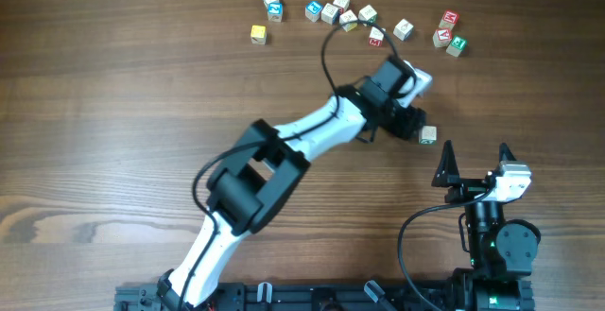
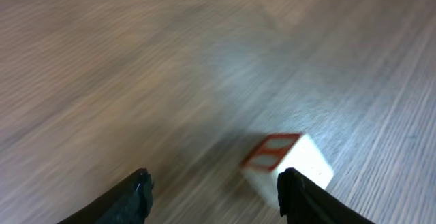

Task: Form a horizontal line
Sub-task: 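Carry the Z block right and set it down near the table center, then move the left gripper back to the cluster and grasp the blue P block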

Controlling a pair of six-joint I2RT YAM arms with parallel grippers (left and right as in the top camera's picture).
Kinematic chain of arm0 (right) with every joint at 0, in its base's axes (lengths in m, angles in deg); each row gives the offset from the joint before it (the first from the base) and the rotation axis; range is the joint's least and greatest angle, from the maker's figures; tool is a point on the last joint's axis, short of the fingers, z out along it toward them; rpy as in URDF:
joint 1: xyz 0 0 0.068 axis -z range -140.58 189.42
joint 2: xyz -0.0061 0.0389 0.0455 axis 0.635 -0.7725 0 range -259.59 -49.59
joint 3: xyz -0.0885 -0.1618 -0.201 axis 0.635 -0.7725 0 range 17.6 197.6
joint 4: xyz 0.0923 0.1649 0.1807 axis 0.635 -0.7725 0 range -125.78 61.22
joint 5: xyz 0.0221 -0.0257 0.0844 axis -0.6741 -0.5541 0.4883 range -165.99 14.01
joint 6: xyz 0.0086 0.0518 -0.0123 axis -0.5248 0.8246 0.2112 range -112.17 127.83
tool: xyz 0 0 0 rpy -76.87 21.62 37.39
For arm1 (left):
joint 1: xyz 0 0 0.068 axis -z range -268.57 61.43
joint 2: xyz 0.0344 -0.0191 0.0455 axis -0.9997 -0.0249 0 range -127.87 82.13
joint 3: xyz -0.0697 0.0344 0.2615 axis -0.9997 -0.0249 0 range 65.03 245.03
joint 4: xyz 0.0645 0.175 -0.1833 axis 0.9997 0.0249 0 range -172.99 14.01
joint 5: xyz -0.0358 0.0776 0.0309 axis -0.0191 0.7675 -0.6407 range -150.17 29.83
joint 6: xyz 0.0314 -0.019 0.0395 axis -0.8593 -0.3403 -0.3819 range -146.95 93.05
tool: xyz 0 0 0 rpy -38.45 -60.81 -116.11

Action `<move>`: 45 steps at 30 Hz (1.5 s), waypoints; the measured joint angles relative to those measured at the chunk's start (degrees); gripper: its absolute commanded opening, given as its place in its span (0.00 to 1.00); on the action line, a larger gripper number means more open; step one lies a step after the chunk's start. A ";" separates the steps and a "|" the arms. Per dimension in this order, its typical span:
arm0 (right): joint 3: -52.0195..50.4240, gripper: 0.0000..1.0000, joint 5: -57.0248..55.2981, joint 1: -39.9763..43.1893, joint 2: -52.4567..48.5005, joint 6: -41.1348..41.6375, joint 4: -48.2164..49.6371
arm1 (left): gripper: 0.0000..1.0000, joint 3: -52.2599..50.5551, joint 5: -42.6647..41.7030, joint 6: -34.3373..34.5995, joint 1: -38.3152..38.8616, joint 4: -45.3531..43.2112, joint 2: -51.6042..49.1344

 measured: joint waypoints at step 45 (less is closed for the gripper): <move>0.00 1.00 0.00 0.00 0.00 0.00 0.00 | 0.68 9.64 16.59 -3.04 -26.32 -13.49 -4.87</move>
